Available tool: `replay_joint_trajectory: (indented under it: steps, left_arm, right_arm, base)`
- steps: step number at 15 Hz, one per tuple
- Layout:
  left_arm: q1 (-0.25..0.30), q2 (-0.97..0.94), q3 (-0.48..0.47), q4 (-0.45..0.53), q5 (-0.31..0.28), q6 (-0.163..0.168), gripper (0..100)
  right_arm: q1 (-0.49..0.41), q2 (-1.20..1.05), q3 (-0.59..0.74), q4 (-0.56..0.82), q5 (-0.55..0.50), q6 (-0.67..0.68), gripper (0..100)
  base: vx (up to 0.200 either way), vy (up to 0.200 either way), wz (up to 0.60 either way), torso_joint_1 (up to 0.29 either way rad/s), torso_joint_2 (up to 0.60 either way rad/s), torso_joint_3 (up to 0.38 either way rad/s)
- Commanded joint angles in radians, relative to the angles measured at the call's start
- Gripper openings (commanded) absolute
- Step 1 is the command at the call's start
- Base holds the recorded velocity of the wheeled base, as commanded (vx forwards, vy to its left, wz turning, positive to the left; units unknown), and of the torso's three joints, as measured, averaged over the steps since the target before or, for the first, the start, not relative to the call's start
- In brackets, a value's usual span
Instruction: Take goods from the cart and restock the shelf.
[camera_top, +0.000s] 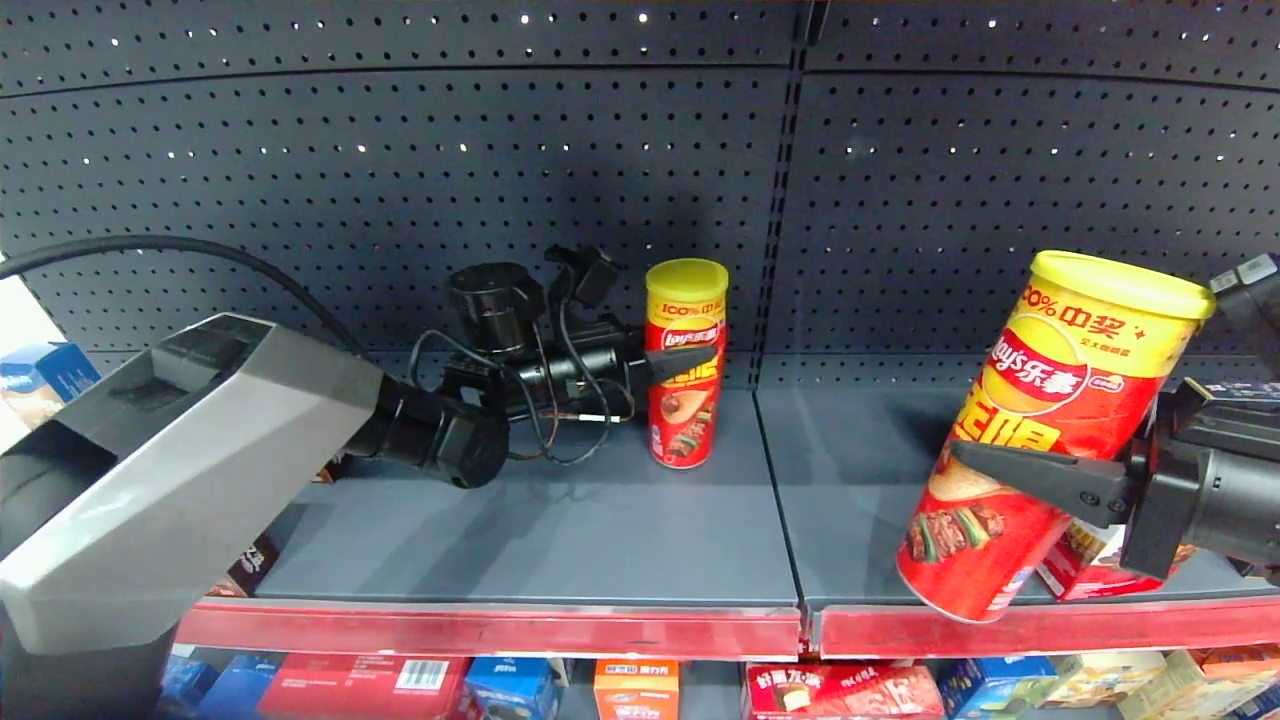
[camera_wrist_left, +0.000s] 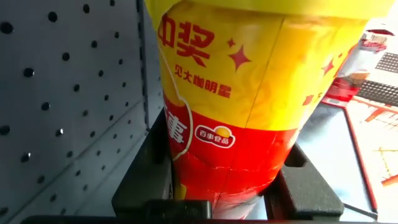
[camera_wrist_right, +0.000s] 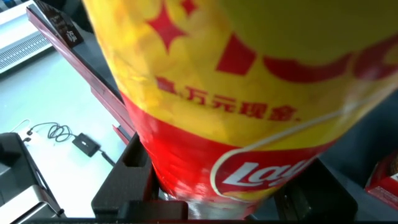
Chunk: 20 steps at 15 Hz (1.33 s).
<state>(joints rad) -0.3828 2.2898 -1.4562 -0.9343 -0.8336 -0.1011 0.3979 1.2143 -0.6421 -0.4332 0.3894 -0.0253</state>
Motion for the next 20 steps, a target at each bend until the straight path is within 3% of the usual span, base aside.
replay_joint_trajectory:
  steps: [1, 2, 10, 20]
  left_arm:
    - [-0.008, -0.096, 0.089, -0.014, -0.001, 0.0, 0]
    - [-0.01, -0.107, 0.108, -0.024, -0.001, 0.0, 0]
    - [-0.018, -0.299, 0.531, -0.267, 0.002, -0.002, 0]
    - [-0.011, -0.349, 0.689, -0.363, -0.001, -0.002, 0]
  right_arm:
    - [0.001, -0.002, 0.001, -0.001, 0.0, -0.001, 0]
    - [0.001, -0.002, 0.002, -0.001, 0.0, -0.001, 0]
    - [0.002, -0.005, 0.004, 0.001, 0.0, -0.001, 0]
    - [0.001, -0.004, 0.002, -0.001, 0.013, -0.002, 0]
  base:
    - [0.0, 0.0, 0.0, 0.0, 0.0, 0.0]
    - [0.0, 0.0, 0.0, 0.0, 0.0, 0.0]
    - [0.0, 0.0, 0.0, 0.0, 0.0, 0.0]
    - [0.0, 0.0, 0.0, 0.0, 0.0, 0.0]
